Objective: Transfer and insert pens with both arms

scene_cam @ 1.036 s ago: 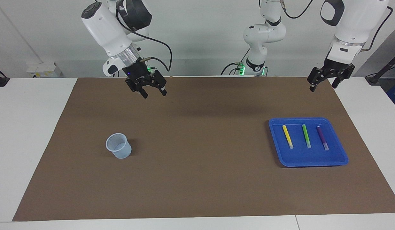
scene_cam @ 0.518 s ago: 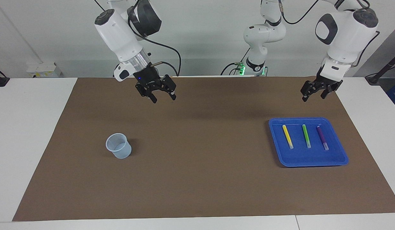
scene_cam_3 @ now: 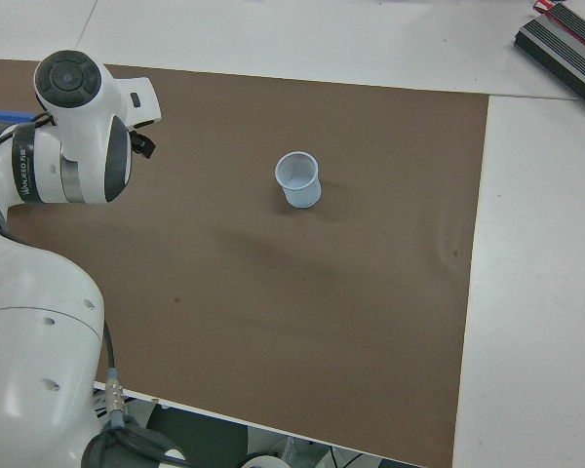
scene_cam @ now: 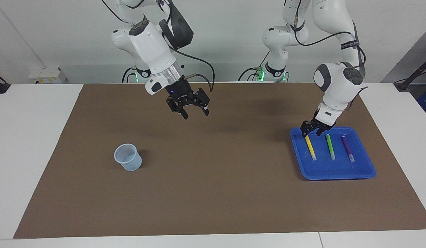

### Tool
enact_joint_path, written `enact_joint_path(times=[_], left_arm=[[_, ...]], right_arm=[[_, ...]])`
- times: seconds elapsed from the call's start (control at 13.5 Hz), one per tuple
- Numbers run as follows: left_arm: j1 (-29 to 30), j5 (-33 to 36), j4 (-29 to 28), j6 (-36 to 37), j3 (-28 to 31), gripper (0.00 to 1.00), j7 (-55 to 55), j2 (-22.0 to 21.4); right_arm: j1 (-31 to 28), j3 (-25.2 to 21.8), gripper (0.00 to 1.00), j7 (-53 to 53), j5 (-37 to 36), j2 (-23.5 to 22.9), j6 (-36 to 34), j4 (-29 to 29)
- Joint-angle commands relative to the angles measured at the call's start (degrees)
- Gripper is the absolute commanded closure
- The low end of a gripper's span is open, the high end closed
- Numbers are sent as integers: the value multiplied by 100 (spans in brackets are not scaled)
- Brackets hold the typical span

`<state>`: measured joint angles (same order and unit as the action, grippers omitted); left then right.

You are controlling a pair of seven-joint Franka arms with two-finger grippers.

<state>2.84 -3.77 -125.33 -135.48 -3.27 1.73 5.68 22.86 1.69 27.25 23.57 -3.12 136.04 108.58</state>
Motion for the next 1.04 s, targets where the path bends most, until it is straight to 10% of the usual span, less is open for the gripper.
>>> enact_joint_path(times=[0.0,0.59,0.74,0.81,0.96], left_arm=[[-3,-53,-26,-425,46,25,-50,187],[14,-53,53,-1015,46,42,-59,714],[6,-53,35,-1024,46,66,-59,785],[6,-53,44,-1059,46,100,-68,820],[6,-71,131,-797,46,100,-24,812]], right_arm=[[8,-11,0,26,130,-469,106,-556],[-27,-11,0,-36,112,-708,309,-856],[-27,-11,0,-53,69,-629,56,-830],[-36,-11,0,-53,60,-612,-16,-830],[-10,-11,0,-53,51,-585,-34,-830]])
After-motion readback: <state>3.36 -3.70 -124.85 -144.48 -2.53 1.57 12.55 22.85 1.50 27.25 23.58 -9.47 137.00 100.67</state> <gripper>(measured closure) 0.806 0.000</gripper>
